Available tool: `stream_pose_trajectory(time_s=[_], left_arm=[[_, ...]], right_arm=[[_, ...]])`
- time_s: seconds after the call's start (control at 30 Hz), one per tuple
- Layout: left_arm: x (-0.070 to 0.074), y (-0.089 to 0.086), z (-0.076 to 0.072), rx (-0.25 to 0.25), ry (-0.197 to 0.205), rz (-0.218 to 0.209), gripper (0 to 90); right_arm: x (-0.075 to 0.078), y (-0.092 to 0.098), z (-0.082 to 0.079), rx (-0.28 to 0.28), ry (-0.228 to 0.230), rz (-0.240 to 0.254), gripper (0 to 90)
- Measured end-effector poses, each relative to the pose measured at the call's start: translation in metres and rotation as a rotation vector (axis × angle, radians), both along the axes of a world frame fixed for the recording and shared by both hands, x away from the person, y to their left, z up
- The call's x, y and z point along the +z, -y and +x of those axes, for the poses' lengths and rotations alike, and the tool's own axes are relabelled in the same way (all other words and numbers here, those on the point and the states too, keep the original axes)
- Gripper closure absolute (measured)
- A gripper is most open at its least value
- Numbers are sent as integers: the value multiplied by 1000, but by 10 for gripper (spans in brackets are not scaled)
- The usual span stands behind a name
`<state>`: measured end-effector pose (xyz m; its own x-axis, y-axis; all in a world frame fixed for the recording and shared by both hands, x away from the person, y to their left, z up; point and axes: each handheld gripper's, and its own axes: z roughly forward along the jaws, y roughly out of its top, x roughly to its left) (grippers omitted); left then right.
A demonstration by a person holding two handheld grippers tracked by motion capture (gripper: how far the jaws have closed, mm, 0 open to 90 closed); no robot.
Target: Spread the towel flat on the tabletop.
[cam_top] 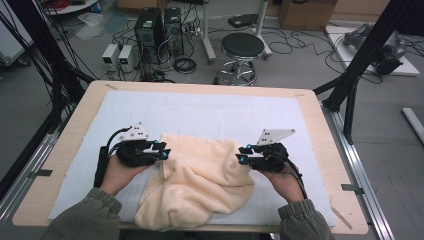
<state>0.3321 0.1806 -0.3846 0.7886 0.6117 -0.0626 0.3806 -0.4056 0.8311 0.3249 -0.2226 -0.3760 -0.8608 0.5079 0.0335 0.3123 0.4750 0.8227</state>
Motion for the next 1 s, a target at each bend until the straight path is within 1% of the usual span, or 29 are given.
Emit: stream_pose_trajectory(time_s=[0.07,0.1,0.13,0.17,0.23,0.3,0.33,0.37,0.4,0.43,0.47,0.53,0.57,0.6,0.63,0.7,0.73,0.8,0.83,0.87,0.9,0.97,1.0], left_arm=[[-10,3,11,17,-47,23,642],[-15,4,15,22,-64,41,641],[-19,6,18,26,-72,64,641],[-22,8,20,33,-78,85,641],[-29,10,25,51,-94,113,606],[-35,12,28,67,-110,158,563],[-38,12,29,79,-119,158,544],[-40,12,30,85,-134,173,528],[-44,12,30,81,-147,168,522],[-46,10,30,69,-154,144,553],[-47,10,28,72,-156,130,612],[-47,10,28,64,-157,126,678],[-46,11,27,59,-153,138,711],[-44,12,26,58,-137,150,754],[-44,13,25,61,-129,154,786],[-42,14,24,74,-114,153,813],[-42,14,24,78,-106,150,820],[-39,15,25,98,-86,130,825],[-36,15,25,107,-70,112,826],[-34,16,26,114,-63,89,827],[-30,16,26,124,-54,70,828],[-25,17,25,130,-29,63,830],[-23,17,25,130,-29,66,831]], right_arm=[[-9,5,12,-38,-37,8,673],[-14,6,18,-47,-50,0,650],[-19,5,21,-54,-68,-15,638],[-23,4,25,-55,-76,-19,624],[-30,0,30,-62,-108,-29,579],[-40,-3,37,-72,-160,-48,549],[-46,-5,39,-76,-185,-54,537],[-50,-7,41,-82,-208,-64,532],[-55,-10,43,-75,-228,-71,541],[-59,-12,42,-68,-216,-67,584],[-63,-14,41,-60,-212,-46,641],[-66,-16,40,-53,-216,-26,782],[-66,-15,40,-42,-220,-18,820],[-65,-14,40,-43,-212,-20,835],[-61,-12,40,-51,-196,-37,842],[-53,-9,37,-70,-165,-43,848],[-45,-6,35,-93,-131,-59,850],[-31,-3,33,-116,-75,-86,851],[-23,-1,32,-130,-51,-95,852],[-13,1,32,-148,-14,-108,852],[-8,2,32,-160,-3,-111,851],[1,2,33,-190,35,-116,843],[2,0,34,-203,42,-117,835]])
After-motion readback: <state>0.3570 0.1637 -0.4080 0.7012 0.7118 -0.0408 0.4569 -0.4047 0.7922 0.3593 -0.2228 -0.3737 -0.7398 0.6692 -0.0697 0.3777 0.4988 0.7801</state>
